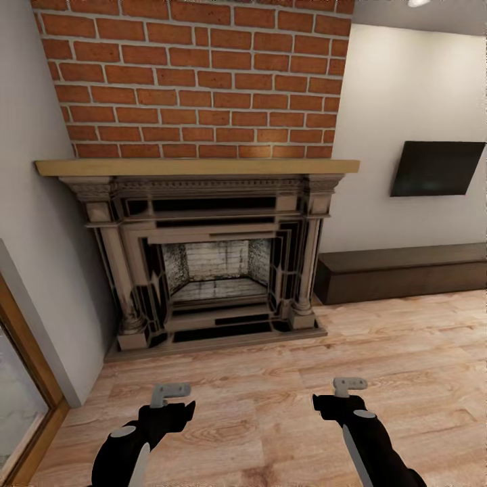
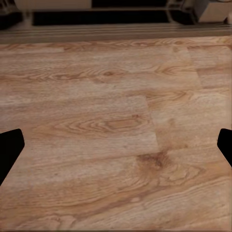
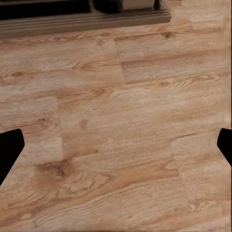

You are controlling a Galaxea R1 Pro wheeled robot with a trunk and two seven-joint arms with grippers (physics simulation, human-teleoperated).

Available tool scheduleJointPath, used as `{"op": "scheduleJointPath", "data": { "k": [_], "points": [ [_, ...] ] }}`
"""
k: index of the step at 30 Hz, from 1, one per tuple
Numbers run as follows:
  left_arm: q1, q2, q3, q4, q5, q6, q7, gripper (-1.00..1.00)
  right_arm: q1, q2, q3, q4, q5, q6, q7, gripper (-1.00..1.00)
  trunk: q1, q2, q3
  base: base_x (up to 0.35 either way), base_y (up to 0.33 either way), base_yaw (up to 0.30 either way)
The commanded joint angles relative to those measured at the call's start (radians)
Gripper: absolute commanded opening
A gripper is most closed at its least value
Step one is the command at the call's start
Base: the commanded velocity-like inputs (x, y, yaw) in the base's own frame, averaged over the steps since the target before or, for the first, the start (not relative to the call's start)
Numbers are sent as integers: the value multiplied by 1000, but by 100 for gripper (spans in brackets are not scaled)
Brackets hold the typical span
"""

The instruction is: Turn on the radio receiver that's on the table in the living room.

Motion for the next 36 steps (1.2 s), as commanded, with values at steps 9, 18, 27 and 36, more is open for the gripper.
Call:
{"op": "scheduleJointPath", "data": {
  "k": [9,18,27,36],
  "points": [
    [0,0,-1,-1,0,1,0,100,0,1,6,0,18,-1,-68,100,0,0,0,-199,-186,0],
    [0,0,0,-1,0,1,0,100,1,1,-2,1,12,-1,-68,100,0,0,0,-178,-218,0],
    [0,0,0,-2,0,0,-1,100,0,2,5,0,11,-1,-68,100,0,0,0,-15,-19,-9],
    [0,1,0,-2,0,0,-1,100,1,2,3,0,10,-1,-67,100,0,0,0,0,0,-246]
  ]
}}
